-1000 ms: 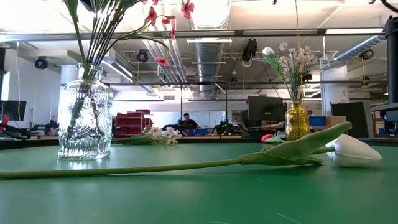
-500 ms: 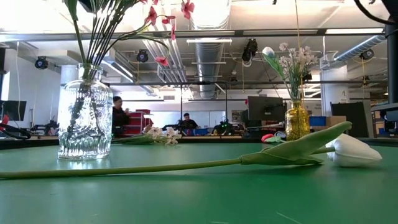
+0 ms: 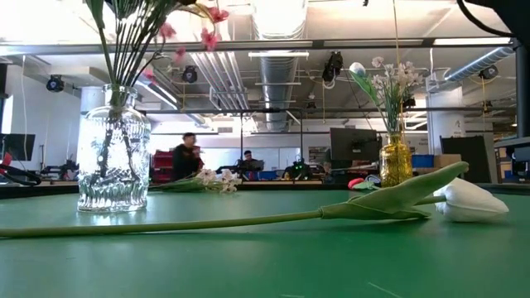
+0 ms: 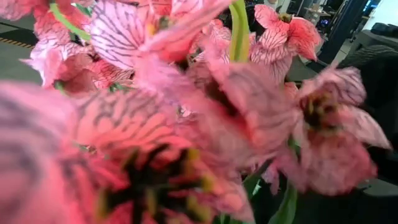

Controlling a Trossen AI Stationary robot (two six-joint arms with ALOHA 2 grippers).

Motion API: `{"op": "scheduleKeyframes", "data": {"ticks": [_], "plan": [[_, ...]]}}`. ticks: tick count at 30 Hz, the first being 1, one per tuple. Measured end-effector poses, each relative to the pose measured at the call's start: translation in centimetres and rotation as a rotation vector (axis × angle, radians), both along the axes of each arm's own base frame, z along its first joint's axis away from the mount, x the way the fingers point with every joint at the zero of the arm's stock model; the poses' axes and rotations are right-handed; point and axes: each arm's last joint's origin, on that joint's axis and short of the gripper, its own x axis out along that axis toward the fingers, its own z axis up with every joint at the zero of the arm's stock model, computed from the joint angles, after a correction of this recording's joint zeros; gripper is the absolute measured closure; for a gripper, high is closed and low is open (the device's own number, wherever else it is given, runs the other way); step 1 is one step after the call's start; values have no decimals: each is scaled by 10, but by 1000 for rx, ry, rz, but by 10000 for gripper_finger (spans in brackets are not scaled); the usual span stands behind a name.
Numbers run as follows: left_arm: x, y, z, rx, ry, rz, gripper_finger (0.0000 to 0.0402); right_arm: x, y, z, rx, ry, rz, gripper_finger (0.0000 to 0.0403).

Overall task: Sort flowers into vase by color
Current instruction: Put the pink flowers into the transparent vase

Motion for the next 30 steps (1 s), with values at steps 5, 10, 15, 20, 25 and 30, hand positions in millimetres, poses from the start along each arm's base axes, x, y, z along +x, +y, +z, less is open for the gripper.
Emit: {"op": "scheduleKeyframes", "data": {"ticks": [5,10,15,20,25,30], "plan": [[0,0,0,0,0,0,93,0,2,0,-2,-1,1,260],[0,0,0,0,0,0,93,0,1,0,-4,2,0,325],[0,0,0,0,-4,0,93,0,1,-1,-8,14,-1,380],[-1,0,1,3,-6,7,93,-1,3,-2,-10,21,0,390],[-3,1,2,-4,-20,8,93,-1,5,-4,-15,40,2,390],[-5,2,4,-19,-35,10,93,-1,5,-6,-6,55,4,390]]}}
